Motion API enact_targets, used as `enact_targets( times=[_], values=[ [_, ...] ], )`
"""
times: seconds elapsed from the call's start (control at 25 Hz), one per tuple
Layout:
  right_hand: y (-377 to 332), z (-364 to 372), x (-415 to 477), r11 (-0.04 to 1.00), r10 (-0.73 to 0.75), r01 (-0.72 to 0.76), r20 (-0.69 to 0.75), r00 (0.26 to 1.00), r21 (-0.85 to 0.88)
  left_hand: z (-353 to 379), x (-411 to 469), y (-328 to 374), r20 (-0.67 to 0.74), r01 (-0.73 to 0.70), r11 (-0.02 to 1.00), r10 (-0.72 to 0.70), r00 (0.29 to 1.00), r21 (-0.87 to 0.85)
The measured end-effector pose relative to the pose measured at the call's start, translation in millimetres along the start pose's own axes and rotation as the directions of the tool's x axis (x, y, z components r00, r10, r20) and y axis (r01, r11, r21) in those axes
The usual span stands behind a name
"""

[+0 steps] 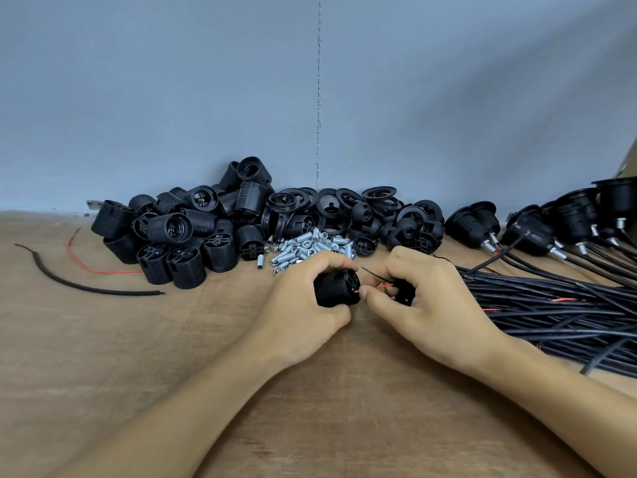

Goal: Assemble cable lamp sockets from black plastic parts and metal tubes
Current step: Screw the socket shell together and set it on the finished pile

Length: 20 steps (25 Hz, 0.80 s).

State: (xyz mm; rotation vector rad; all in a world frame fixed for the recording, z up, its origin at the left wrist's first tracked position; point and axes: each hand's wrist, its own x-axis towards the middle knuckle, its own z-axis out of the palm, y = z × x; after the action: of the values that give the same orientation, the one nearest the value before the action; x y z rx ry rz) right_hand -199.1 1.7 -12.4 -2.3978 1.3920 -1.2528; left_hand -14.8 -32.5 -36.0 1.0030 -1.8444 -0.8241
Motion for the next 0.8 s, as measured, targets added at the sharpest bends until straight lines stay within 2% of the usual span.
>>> enact_targets(
  times=[0.12,0.48,0.8],
  values=[
    [0.5,1.8,-0.3,0.998,-0.049,0.049,-0.009,0.999,-0.035,0.9,-0.6,-0.4,-0.008,-0.013,0.999,0.013,1.0,0.03],
    [6.0,2.6,-2.8,0.999,-0.04,0.041,0.013,0.999,-0.036,1.4,-2.6,-0.3,0.025,-0.01,0.997,0.008,1.0,0.07],
    [9.2,-2.5,-2.4,0.985,0.159,-0.162,0.055,0.986,0.056,2.8,-2.4,1.0,-0.009,0.036,0.991,-0.035,0.999,0.128]
  ],
)
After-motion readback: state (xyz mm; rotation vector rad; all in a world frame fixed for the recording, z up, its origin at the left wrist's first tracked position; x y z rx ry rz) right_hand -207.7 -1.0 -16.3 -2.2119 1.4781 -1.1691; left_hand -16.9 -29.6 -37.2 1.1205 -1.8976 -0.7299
